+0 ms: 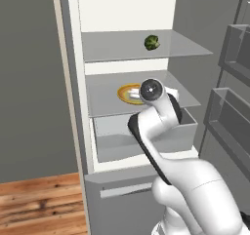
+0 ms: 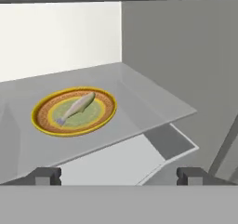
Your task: Transport the fish from the fridge to the microwave and turn on the microwave.
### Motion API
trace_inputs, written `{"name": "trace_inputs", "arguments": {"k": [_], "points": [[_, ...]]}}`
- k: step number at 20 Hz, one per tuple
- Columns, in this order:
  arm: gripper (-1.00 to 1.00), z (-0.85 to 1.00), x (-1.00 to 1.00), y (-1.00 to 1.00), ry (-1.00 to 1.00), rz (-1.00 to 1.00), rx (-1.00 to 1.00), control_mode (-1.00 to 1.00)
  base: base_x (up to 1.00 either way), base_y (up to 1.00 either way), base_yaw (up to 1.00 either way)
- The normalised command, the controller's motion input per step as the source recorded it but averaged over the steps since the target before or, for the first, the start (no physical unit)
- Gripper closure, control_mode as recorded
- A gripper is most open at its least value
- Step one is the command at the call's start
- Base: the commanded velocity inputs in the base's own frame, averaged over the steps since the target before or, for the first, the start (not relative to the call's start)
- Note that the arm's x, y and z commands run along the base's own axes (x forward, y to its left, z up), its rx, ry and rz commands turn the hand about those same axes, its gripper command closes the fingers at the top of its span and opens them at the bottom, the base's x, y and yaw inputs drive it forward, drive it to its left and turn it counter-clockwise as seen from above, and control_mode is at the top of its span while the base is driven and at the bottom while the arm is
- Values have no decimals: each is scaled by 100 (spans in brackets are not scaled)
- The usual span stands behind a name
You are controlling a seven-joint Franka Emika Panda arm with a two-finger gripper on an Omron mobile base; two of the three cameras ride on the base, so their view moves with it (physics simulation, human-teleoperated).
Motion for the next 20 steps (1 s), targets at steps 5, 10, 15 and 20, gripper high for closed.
{"name": "trace_inputs", "arguments": {"k": [5, 10, 15, 20], "points": [[-100, -2, 32, 1, -10, -6, 2, -100, 0, 0, 0], [-100, -12, 33, 0, -8, -1, 1, -100, 0, 0, 0], [-100, -3, 36, 0, -2, 0, 1, -100, 0, 0, 0], [-100, -3, 25, 0, 0, 0, 5, -100, 0, 0, 0]]}}
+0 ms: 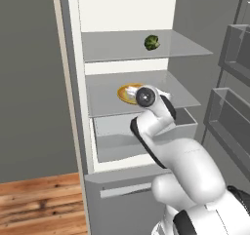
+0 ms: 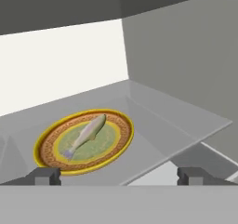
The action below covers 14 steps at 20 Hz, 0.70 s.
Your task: Transport the fish from the fridge to the microwave and turn on the microwave.
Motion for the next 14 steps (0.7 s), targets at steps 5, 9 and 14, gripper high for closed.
{"name": "trace_inputs", "arguments": {"k": [5, 9, 14], "points": [[-100, -2, 27, 0, 0, 0, 5, -100, 0, 0, 0], [-100, -1, 28, 0, 4, 0, 3, -100, 0, 0, 0], [-100, -1, 22, 0, 5, 0, 1, -100, 0, 0, 0]]}}
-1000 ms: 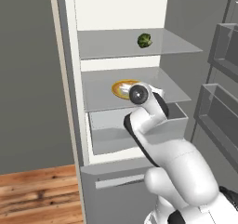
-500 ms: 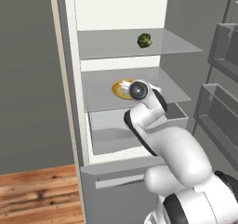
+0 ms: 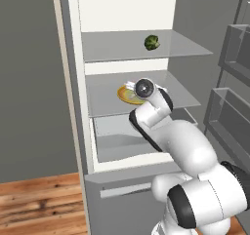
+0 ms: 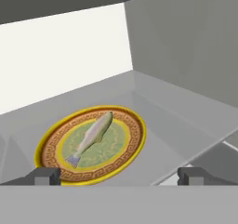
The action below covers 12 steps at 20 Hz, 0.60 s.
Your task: Transport the fish from the fridge to the microwave and turn on the microwave.
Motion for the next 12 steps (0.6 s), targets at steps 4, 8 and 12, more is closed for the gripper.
{"name": "trace_inputs", "arguments": {"k": [4, 8, 12], "points": [[-100, -7, 6, 0, 0, 0, 1, -100, 0, 0, 0], [-100, -9, 7, 0, 0, 2, 0, -100, 0, 0, 0], [-100, -2, 14, -2, 0, 4, 0, -100, 0, 0, 0]]}}
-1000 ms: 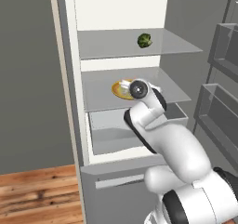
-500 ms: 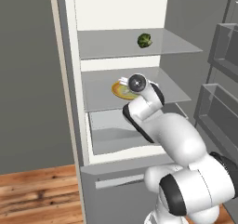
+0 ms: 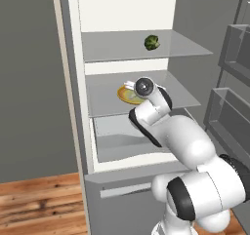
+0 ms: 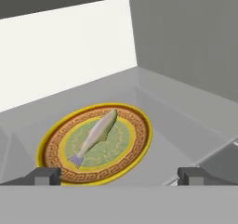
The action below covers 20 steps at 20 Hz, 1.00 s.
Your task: Transport the fish from the fridge to the microwave and turn on the microwave.
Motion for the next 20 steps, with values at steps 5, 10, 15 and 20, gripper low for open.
{"name": "trace_inputs", "arguments": {"k": [5, 10, 15, 20], "points": [[-100, 0, 16, -7, 0, 3, 3, -100, 0, 0, 0], [-100, -2, 12, -4, 1, 2, 3, -100, 0, 0, 0], [-100, -1, 11, -3, 0, 1, 5, -100, 0, 0, 0], [-100, 0, 13, -6, 0, 1, 3, -100, 0, 0, 0]]}}
